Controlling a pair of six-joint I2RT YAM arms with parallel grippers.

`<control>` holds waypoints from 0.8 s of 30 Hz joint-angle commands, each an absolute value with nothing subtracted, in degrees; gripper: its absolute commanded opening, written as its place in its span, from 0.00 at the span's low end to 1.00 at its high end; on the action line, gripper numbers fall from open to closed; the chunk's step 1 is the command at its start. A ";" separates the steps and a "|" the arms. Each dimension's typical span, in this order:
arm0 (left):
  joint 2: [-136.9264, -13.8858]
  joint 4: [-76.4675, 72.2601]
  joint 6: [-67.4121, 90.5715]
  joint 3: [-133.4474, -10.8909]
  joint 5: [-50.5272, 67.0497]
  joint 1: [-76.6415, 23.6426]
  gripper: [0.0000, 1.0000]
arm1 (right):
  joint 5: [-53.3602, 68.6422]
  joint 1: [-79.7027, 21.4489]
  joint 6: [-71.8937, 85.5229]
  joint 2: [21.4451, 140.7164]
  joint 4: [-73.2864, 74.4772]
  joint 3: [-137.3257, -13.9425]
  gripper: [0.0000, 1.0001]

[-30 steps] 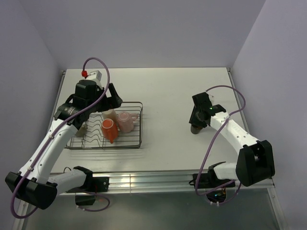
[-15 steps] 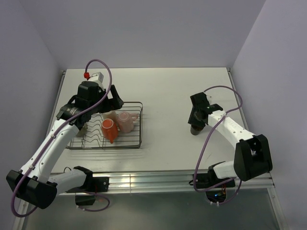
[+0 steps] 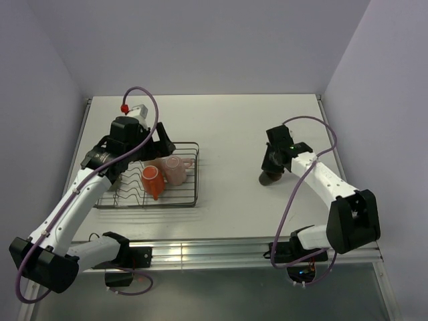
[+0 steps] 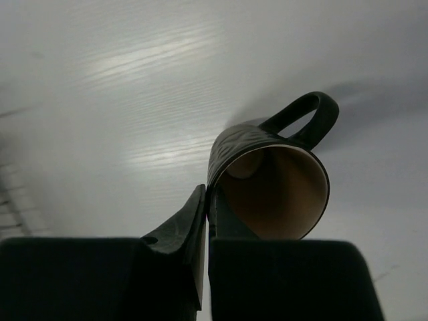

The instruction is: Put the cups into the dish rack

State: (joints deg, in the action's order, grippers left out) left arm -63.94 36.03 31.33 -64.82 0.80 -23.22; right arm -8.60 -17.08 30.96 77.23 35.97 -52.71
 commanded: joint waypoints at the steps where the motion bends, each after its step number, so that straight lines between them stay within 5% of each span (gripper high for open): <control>1: -61.00 30.42 31.90 -63.90 10.07 -23.55 0.99 | 7.00 -17.49 31.99 72.43 33.32 -59.75 0.00; 10: -59.41 16.26 34.01 -62.84 30.49 -23.47 0.99 | 42.42 -18.54 50.49 66.63 4.43 -63.90 0.00; 24: -61.43 -1.31 42.89 -60.73 39.64 -23.55 0.99 | 49.75 -23.11 75.31 68.64 -41.20 -55.55 0.00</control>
